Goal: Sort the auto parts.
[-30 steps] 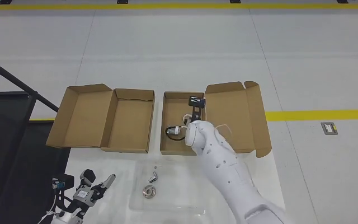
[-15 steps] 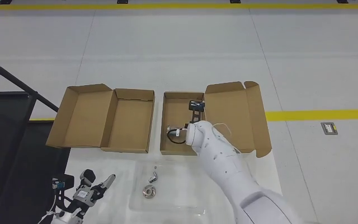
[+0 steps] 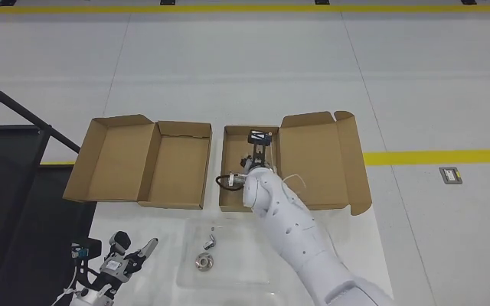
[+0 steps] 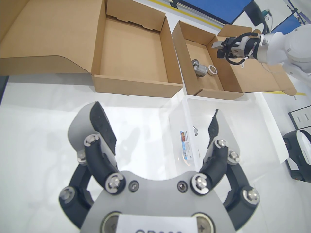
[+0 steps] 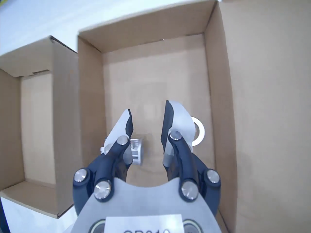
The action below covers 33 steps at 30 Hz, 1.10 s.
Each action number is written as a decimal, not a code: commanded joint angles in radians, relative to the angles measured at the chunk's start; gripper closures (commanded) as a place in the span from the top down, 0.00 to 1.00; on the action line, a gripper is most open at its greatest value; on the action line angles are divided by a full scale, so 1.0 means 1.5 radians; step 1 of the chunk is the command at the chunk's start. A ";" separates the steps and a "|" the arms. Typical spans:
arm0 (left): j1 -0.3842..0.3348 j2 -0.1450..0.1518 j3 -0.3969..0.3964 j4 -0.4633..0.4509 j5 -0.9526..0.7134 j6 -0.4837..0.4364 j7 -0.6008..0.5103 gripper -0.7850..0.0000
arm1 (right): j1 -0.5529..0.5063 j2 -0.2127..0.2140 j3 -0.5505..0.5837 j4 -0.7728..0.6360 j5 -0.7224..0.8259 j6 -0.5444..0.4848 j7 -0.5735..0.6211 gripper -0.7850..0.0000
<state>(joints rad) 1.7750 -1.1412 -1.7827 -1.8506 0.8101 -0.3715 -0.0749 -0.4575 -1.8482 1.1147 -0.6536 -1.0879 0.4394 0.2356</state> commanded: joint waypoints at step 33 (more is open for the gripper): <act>-0.024 0.017 -0.035 -0.089 0.105 -0.126 -0.100 1.00 | -0.569 0.091 -0.019 -0.829 -0.331 -0.286 0.106 1.00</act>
<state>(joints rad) 1.7432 -1.1200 -1.8235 -1.9683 0.9559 -0.5283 -0.2000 -1.2782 -1.7175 1.0781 -1.8581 -1.5784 0.0464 0.3905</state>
